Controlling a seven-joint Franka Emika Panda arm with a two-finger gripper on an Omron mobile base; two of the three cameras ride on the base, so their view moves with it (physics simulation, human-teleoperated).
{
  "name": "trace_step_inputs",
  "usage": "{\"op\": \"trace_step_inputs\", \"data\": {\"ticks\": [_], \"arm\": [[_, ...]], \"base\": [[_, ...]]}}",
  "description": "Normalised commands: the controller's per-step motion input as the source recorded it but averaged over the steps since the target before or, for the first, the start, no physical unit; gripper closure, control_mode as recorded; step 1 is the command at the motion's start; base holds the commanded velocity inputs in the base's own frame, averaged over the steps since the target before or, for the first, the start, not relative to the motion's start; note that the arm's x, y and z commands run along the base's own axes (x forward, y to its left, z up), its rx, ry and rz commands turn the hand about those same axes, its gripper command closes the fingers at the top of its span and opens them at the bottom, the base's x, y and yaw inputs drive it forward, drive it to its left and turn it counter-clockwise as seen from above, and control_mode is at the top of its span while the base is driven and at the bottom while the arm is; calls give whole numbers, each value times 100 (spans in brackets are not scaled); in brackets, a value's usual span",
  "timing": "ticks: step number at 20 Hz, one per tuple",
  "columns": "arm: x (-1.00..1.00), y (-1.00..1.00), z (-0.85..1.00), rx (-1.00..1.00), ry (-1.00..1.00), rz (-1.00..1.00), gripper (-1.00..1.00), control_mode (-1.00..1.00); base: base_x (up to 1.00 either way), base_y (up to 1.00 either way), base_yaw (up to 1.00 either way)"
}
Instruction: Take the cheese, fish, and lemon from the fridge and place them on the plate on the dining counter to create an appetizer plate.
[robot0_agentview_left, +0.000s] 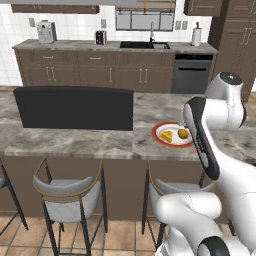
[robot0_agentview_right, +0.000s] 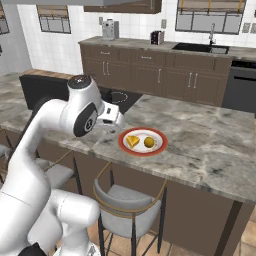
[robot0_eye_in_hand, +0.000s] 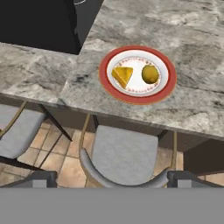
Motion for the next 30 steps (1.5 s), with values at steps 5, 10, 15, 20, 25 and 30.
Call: {"op": "trace_step_inputs", "data": {"ticks": [5,10,15,20,25,30], "arm": [[-69,50,0,-7,-14,0,-100,-100],[-51,7,15,-1,-6,0,-100,-100],[-45,-6,17,0,-3,1,-100,-100],[-47,-15,12,0,-4,5,-100,-100],[-26,-3,7,0,-5,3,-100,-100],[3,0,0,0,0,0,-100,100]], "base": [[0,0,0],[0,0,0],[0,0,0],[0,0,0],[0,0,0],[6,0,0]]}}
